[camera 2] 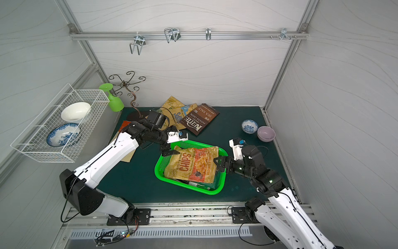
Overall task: Put the potato chips into the basket
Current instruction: Place the potato chip in the basket.
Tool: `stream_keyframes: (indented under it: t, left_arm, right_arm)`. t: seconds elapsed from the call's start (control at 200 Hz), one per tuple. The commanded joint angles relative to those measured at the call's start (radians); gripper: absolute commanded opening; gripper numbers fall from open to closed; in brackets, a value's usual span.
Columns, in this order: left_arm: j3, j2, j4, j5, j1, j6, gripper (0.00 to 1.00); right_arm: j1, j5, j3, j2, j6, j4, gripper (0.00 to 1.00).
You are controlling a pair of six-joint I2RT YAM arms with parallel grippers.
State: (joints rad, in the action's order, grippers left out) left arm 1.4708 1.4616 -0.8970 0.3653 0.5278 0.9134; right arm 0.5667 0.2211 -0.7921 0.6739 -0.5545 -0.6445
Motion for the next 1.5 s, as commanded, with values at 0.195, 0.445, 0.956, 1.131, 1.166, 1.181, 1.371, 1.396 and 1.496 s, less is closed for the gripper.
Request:
stream_keyframes:
  t: [0.195, 0.445, 0.956, 1.131, 1.166, 1.181, 1.371, 1.396, 1.496]
  left_arm:
    - [0.024, -0.076, -0.051, -0.164, -0.014, -0.510, 0.99]
    - [-0.299, -0.281, -0.016, -0.131, -0.155, -0.649, 0.99]
    - [-0.611, -0.468, 0.104, -0.239, -0.201, -0.696, 0.99]
    - [-0.638, -0.467, 0.111, -0.223, -0.201, -0.685, 0.99]
    - [-0.636, -0.462, 0.110, -0.225, -0.201, -0.685, 0.99]
    - [-0.636, -0.460, 0.110, -0.227, -0.202, -0.686, 0.99]
    - [-0.643, -0.468, 0.116, -0.228, -0.200, -0.683, 0.99]
    - [-0.644, -0.469, 0.116, -0.228, -0.201, -0.683, 0.99]
    - [-0.645, -0.477, 0.118, -0.230, -0.202, -0.683, 0.99]
  right_arm:
    - [-0.003, -0.022, -0.063, 0.242, -0.010, 0.023, 0.80]
    - [0.080, -0.210, -0.139, 0.447, 0.021, -0.040, 0.80]
    - [0.113, -0.416, -0.151, 0.653, 0.076, 0.019, 0.41]
    - [0.107, -0.452, -0.141, 0.691, 0.083, 0.057, 0.40]
    - [0.101, -0.448, -0.137, 0.700, 0.084, 0.066, 0.40]
    - [0.098, -0.445, -0.135, 0.706, 0.084, 0.070, 0.40]
    - [0.095, -0.427, -0.110, 0.738, 0.079, 0.111, 0.23]
    - [0.098, -0.427, -0.104, 0.735, 0.076, 0.115, 0.22]
    - [0.109, -0.437, -0.086, 0.712, 0.060, 0.111, 0.14]
